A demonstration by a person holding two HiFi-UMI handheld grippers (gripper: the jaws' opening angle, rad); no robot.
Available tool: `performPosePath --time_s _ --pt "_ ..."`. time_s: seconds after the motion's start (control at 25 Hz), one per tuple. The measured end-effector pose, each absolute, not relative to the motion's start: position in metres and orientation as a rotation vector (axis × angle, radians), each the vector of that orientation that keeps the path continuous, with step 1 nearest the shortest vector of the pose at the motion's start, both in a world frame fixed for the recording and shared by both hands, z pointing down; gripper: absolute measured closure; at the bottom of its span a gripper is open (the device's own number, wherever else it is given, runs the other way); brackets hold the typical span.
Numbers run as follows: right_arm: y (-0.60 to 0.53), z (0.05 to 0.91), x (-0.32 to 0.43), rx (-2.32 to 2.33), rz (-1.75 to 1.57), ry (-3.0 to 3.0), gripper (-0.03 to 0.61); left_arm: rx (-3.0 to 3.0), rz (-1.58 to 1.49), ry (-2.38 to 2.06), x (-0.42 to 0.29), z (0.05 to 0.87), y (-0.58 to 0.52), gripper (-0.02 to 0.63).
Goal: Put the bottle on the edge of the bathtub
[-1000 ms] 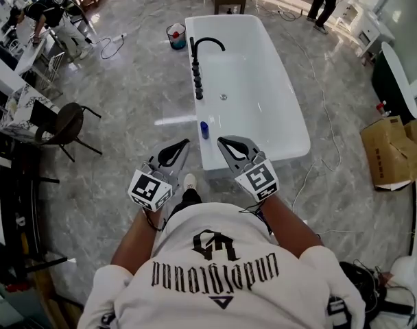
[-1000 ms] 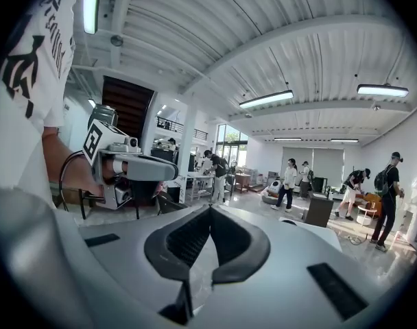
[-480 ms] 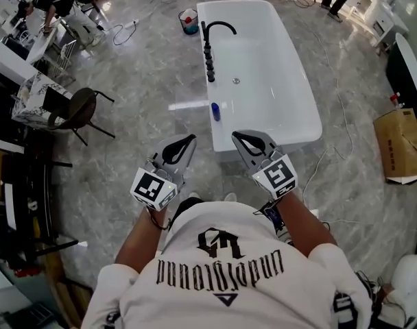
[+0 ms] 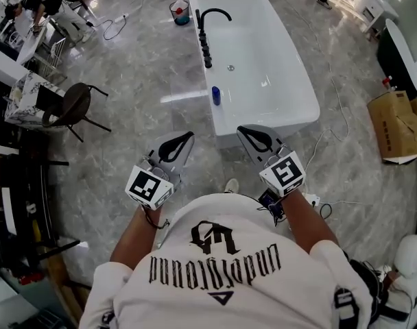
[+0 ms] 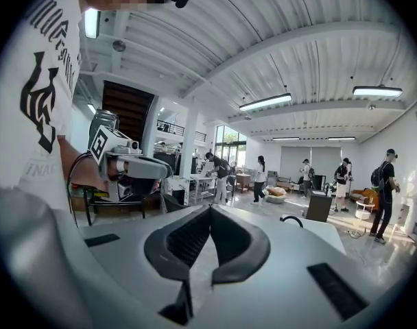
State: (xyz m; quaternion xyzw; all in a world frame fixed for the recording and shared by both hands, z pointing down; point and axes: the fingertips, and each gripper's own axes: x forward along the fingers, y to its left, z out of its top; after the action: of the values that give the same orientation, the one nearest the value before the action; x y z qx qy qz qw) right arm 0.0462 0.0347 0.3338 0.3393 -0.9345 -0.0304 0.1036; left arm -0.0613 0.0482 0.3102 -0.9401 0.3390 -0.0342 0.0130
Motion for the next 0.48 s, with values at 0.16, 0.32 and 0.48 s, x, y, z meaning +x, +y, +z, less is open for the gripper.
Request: performPosePath --time_s 0.16,0.32,0.48 --pt "0.06 0.333 0.029 1.027 -0.08 -2.746 0.563 -2.944 -0.093 1.058 -0.09 0.309 0.078 0.6" --pt "0.092 0.335 0.002 1.024 -0.071 -2.763 0.563 -2.938 -0.099 1.06 -0.122 0.313 0.108 0.6" --pt "0.124 0.335 -0.016 1.025 -0.081 -2.754 0.563 -2.939 -0.089 1.055 -0.144 0.314 0.136 0.6"
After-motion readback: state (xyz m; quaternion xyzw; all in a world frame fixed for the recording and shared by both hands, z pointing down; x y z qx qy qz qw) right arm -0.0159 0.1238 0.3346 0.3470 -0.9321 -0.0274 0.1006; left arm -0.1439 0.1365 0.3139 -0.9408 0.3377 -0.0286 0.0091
